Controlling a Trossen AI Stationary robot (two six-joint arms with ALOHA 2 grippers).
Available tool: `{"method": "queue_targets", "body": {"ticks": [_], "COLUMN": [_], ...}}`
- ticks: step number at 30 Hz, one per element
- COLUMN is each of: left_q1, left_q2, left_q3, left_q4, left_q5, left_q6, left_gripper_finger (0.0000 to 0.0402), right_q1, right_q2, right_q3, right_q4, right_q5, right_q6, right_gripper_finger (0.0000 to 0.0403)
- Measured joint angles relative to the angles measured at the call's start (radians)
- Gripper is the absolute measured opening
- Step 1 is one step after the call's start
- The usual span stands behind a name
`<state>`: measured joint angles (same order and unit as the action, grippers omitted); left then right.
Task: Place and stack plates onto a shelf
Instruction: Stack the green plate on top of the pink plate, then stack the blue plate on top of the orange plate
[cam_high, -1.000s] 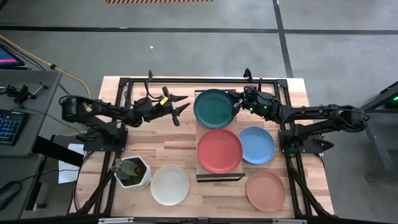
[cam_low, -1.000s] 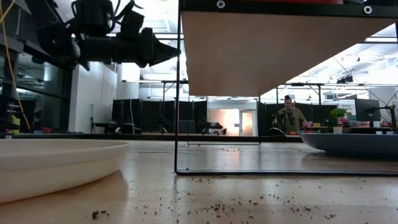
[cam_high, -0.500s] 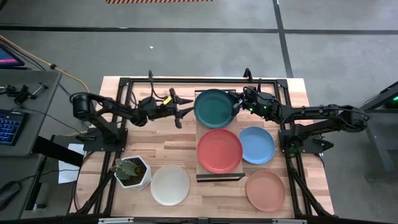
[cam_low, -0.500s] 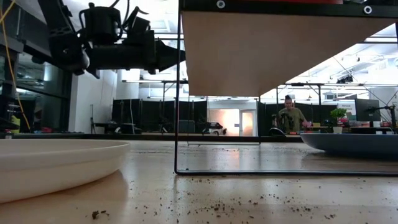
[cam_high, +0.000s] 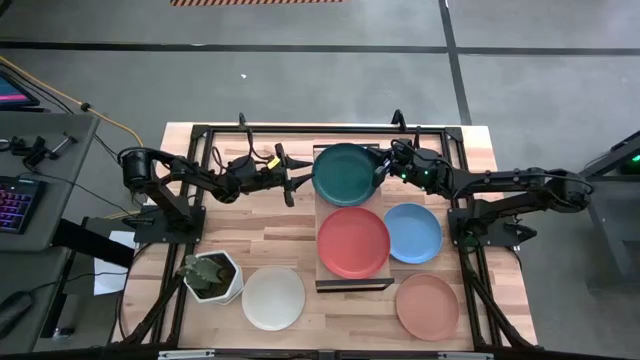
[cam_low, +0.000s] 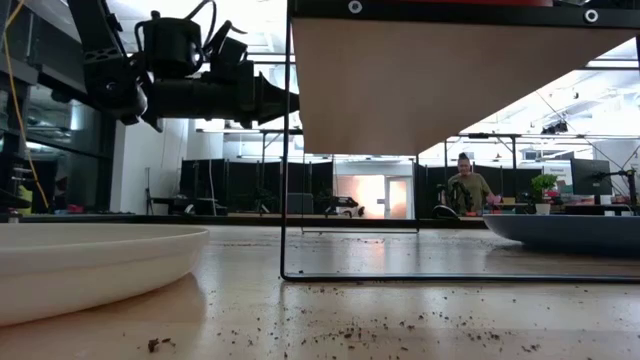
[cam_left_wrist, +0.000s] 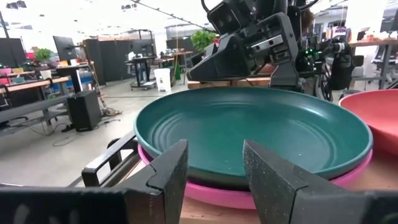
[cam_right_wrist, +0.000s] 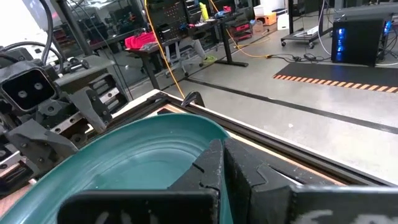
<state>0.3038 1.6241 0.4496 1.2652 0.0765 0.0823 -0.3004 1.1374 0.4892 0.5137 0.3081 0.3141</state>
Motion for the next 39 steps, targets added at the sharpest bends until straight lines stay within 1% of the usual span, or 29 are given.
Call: {"method": "queue_targets", "body": {"ticks": [6, 11, 14, 19, 23, 28, 34, 36, 39], "left_q1": [0.0, 0.0, -0.001, -0.004, -0.004, -0.003, -0.003, -0.003, -0.003], "left_q2": [0.0, -0.009, -0.045, -0.141, -0.249, -0.42, -0.62, -0.664, -0.703], "left_q3": [0.0, 0.0, 0.0, -0.027, -0.037, -0.037, -0.037, -0.037, -0.037], "left_q4": [0.005, 0.015, 0.013, -0.008, -0.128, -0.359, -0.635, -0.705, -0.768], "left_q5": [-0.002, -0.008, -0.008, 0.0, 0.046, 0.121, 0.124, 0.124, 0.124], "left_q6": [0.008, 0.008, 0.007, -0.055, -0.108, -0.132, -0.132, -0.127, -0.122], "left_gripper_finger": [0.0145, 0.0145, 0.0145, 0.0145, 0.0145, 0.0145, 0.0145, 0.0145, 0.0145], "right_q1": [0.0, 0.0, 0.0, 0.005, 0.032, 0.053, 0.055, 0.055, 0.055], "right_q2": [0.0, 0.0, -0.017, -0.103, -0.165, -0.262, -0.431, -0.476, -0.516], "right_q3": [0.0, 0.0, 0.0, 0.001, 0.001, 0.001, 0.001, 0.001, 0.001], "right_q4": [-0.008, -0.023, -0.025, -0.04, -0.117, -0.245, -0.438, -0.523, -0.674], "right_q5": [-0.028, -0.032, -0.049, -0.093, -0.099, -0.1, -0.084, -0.068, -0.044], "right_q6": [0.002, -0.002, -0.033, -0.057, -0.069, -0.095, -0.087, -0.071, -0.027], "right_gripper_finger": [0.0, 0.0, 0.0, 0.0, 0.0, 0.0, 0.0, 0.0, 0.0]}}
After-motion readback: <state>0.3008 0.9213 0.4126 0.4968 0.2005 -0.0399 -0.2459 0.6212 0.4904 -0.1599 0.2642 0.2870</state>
